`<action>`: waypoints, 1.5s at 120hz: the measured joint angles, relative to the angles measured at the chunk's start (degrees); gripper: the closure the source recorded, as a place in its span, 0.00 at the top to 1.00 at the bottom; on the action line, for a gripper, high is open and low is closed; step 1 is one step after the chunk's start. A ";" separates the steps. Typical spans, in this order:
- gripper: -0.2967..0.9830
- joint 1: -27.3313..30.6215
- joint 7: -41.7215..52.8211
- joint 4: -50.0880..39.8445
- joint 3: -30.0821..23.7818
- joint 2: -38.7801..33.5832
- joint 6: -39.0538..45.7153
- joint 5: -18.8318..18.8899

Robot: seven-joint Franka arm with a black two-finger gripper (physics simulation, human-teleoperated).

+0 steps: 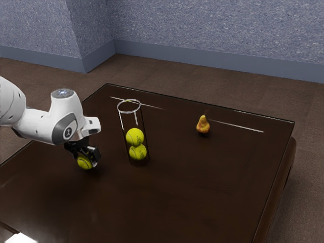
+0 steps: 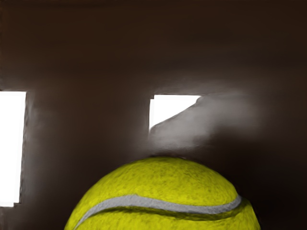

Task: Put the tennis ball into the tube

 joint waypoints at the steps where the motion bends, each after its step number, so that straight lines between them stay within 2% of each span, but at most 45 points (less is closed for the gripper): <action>1: 0.77 0.01 0.01 0.04 0.01 0.11 0.07 -0.01; 6: 0.75 0.01 0.08 0.19 0.05 0.54 0.38 -0.05; 22: 0.59 0.00 0.26 0.32 0.08 0.98 1.06 -0.65; 42: 0.49 -0.07 -0.11 0.12 0.02 0.04 1.05 -1.05; 56: 0.41 -0.23 -0.92 -0.28 -0.34 -4.16 -1.23 -1.05; 73: 0.39 -0.47 -2.26 -0.44 -2.15 -14.12 -8.28 -1.88; 86: 0.38 0.96 -3.83 1.16 -5.49 -21.28 -15.84 -2.53; 98: 0.38 0.00 -5.67 8.00 -9.74 -23.11 -23.39 -2.80; 106: 0.38 -1.52 -6.78 12.94 -11.55 -22.02 -27.42 -2.99; 123: 0.39 -5.18 -8.55 23.81 -12.33 -14.83 -32.76 -3.08; 134: 0.40 -6.81 -9.32 27.22 -12.13 -11.57 -33.84 -2.97; 148: 0.41 -4.84 -10.14 28.15 -11.15 -10.30 -32.38 -2.18; 158: 0.48 -3.56 -10.57 29.45 -11.11 -9.29 -31.68 -2.09; 180: 0.61 -4.45 -10.81 30.11 -11.32 -8.68 -31.18 -2.92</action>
